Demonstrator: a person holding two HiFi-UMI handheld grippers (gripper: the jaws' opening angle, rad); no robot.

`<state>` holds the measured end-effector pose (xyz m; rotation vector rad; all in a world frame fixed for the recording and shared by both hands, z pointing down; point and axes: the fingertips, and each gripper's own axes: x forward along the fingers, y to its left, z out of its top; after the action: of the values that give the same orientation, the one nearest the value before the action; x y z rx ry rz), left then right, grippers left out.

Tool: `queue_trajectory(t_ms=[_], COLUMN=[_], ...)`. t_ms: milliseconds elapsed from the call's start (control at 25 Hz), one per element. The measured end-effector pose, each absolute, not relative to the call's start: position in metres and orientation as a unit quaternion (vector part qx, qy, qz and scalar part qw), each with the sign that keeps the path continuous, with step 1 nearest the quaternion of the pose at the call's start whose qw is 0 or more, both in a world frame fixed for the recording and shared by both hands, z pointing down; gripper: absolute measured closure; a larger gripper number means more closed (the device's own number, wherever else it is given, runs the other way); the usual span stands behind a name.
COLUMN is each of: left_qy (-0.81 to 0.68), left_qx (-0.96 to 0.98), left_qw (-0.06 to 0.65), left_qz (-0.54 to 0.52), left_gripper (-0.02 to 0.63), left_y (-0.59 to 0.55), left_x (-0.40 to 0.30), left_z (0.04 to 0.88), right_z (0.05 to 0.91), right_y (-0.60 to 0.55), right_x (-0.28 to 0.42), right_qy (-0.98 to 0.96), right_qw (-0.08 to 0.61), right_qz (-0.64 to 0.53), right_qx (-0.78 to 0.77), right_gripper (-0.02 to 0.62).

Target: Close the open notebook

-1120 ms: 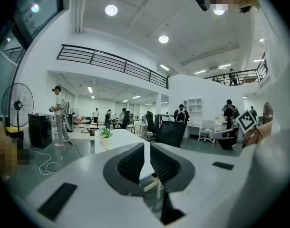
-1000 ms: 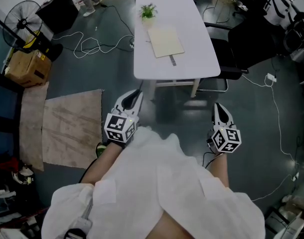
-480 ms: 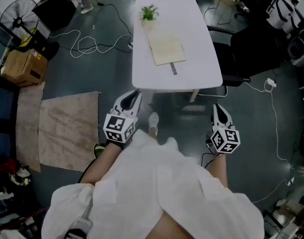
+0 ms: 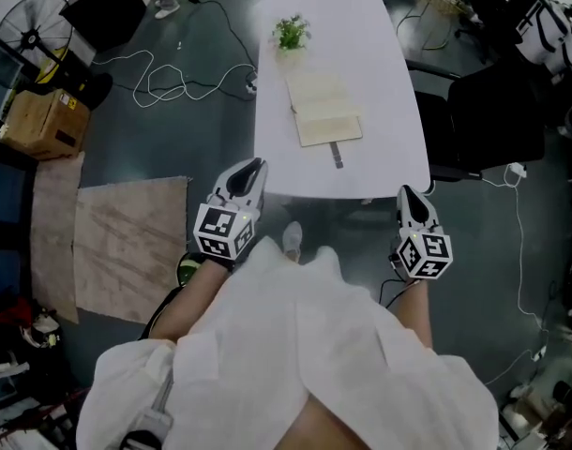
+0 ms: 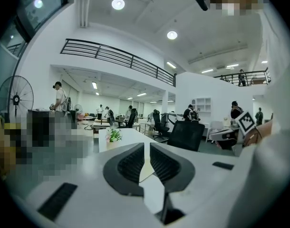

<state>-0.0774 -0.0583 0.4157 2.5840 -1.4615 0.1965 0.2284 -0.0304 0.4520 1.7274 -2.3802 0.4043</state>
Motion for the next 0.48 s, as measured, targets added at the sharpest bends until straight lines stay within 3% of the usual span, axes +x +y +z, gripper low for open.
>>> queue_trajectory(t_ms=[480], left_qy=[-0.487], left_qx=[0.866], left_qw=[0.084], left_qz=[0.073], left_gripper=[0.572], left_y=[-0.13], left_x=[-0.108], left_z=[0.424], right_z=[0.473], right_y=[-0.122], right_x=[0.179], right_qy=[-0.819], right_qw=[0.116], right_qz=[0.139], right_qx=[0.545], right_gripper=[0.591])
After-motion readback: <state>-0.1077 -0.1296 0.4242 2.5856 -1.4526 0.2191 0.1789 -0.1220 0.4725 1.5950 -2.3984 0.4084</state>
